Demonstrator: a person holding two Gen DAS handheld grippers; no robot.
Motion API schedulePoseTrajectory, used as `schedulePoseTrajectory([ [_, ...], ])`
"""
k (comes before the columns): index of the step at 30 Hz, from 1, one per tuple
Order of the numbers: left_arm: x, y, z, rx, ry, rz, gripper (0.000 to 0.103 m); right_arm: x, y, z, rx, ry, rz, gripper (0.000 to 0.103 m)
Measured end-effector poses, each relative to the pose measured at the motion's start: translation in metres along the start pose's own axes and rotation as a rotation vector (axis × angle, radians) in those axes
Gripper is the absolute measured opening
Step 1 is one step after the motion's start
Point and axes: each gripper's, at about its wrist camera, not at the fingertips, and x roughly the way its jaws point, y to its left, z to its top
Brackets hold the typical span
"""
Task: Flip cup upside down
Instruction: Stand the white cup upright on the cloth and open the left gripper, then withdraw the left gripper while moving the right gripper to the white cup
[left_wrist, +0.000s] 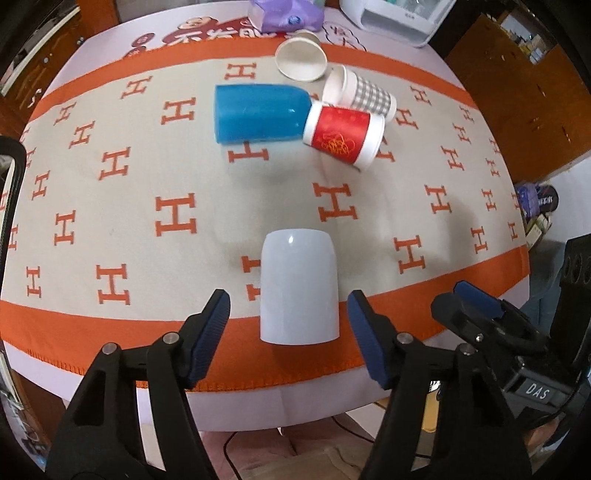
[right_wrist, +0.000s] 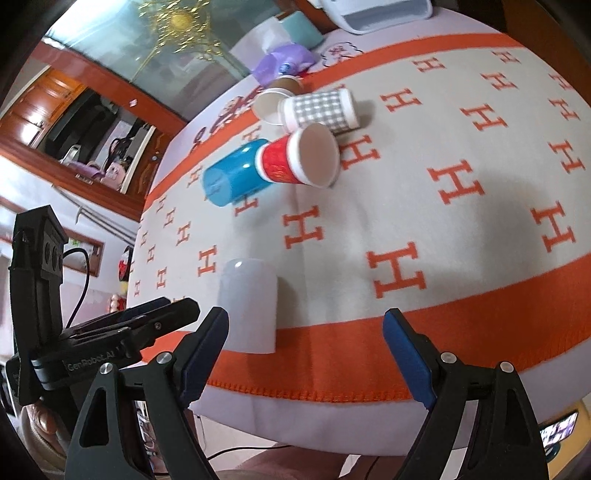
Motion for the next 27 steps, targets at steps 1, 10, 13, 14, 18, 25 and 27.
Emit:
schedulePoseTrajectory([
  [1,-0.004,0.004,-0.001,-0.010,-0.008,0.000,0.063,-0.001,0.003,0.000,-0.008,0.001,0.003,0.087],
  [10,-0.009,0.047,-0.015,-0.088,-0.131,0.038,0.063,0.015,0.041,0.008,-0.101,0.054,0.025,0.088],
  [13,0.000,0.063,-0.018,-0.094,-0.156,0.075,0.063,0.035,0.050,0.013,-0.112,0.098,0.020,0.088],
  [14,0.003,0.067,-0.019,-0.096,-0.162,0.082,0.063,0.041,0.052,0.014,-0.115,0.111,0.017,0.088],
  [18,0.017,0.086,-0.024,-0.112,-0.172,0.087,0.063,0.071,0.061,0.021,-0.119,0.170,-0.001,0.088],
  [25,0.031,0.101,-0.026,-0.112,-0.171,0.065,0.063,0.117,0.063,0.033,-0.074,0.253,-0.019,0.089],
  [27,0.033,0.101,-0.026,-0.098,-0.175,0.063,0.063,0.128,0.062,0.035,-0.056,0.274,-0.017,0.089],
])
